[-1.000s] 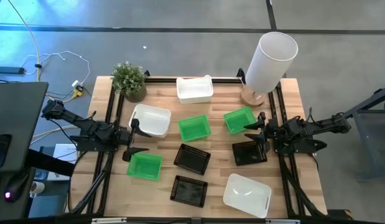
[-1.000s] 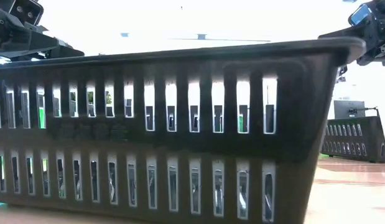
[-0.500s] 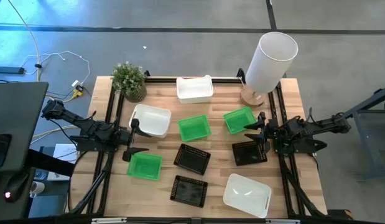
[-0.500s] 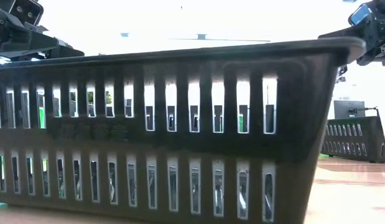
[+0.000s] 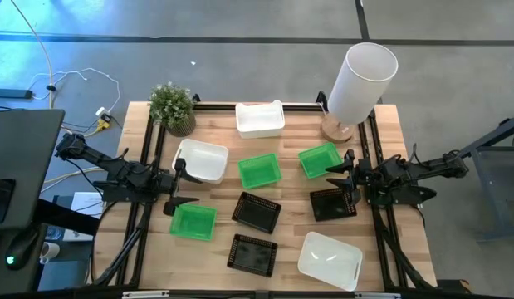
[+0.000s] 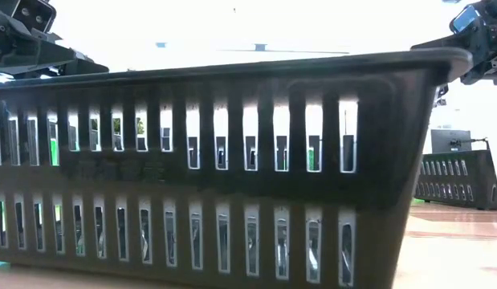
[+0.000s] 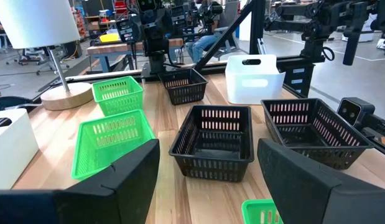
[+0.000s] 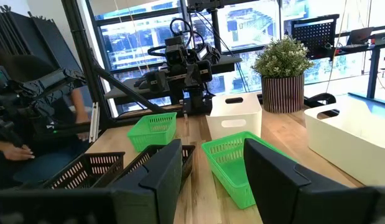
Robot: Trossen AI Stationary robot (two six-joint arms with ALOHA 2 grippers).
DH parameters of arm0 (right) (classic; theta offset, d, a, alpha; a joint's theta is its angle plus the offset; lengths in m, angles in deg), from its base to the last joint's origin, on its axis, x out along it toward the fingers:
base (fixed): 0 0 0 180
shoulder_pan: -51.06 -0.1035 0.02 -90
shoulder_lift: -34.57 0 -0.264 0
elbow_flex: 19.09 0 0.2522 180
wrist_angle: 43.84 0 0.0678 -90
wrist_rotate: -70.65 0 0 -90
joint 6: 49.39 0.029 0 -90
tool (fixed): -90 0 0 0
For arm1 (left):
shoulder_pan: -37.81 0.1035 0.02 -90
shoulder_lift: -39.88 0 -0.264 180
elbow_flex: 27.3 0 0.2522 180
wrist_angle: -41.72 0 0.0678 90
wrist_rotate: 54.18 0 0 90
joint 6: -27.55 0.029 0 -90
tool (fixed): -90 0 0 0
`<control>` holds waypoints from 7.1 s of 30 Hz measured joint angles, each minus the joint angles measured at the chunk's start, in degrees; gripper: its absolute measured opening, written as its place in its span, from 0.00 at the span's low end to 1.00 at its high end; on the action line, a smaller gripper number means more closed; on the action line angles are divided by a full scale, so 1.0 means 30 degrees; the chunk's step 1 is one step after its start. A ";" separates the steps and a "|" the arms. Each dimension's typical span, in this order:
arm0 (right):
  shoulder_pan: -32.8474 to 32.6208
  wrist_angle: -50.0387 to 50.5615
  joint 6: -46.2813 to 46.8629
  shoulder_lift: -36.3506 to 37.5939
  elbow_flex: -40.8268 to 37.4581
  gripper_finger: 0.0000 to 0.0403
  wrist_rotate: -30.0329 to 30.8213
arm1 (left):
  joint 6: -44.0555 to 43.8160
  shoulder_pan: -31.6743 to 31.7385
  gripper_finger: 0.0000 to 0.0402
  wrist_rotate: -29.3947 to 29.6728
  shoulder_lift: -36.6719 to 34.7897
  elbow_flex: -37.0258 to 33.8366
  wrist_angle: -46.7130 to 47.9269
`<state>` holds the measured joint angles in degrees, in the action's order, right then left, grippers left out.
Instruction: Stack baskets by color
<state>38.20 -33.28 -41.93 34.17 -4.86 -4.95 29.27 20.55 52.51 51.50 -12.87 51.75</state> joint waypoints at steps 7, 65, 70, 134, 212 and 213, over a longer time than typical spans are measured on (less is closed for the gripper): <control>0.0001 -0.0007 0.0006 0.0000 -0.0006 0.40 0.0001 | -0.0002 -0.0005 0.65 0.0000 -0.0005 0.0006 0.0004; 0.0006 -0.0007 0.0006 0.0000 -0.0001 0.40 0.0001 | -0.5513 -0.0007 0.65 0.1454 0.0000 0.0006 -0.4067; 0.0000 -0.0004 0.0002 0.0000 -0.0005 0.40 0.0002 | -0.4513 0.0000 0.65 0.2334 0.0003 0.0291 -0.6470; 0.0004 -0.0007 0.0002 0.0000 0.0000 0.40 0.0007 | -0.4577 0.4521 0.65 0.3096 2.7452 1.6858 -0.1112; 0.0000 0.0008 0.0007 -0.0232 0.0000 0.40 0.0007 | -0.4830 0.0091 0.00 0.1987 1.9087 1.6858 1.1037; 0.0000 -0.0012 0.0000 -0.0255 -0.0002 0.40 0.0003 | -0.5449 -0.0512 0.00 0.2469 1.8818 1.6858 1.1836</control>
<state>38.19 -33.31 -41.93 33.40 -4.87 -4.94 12.92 19.01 59.92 107.95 37.70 87.26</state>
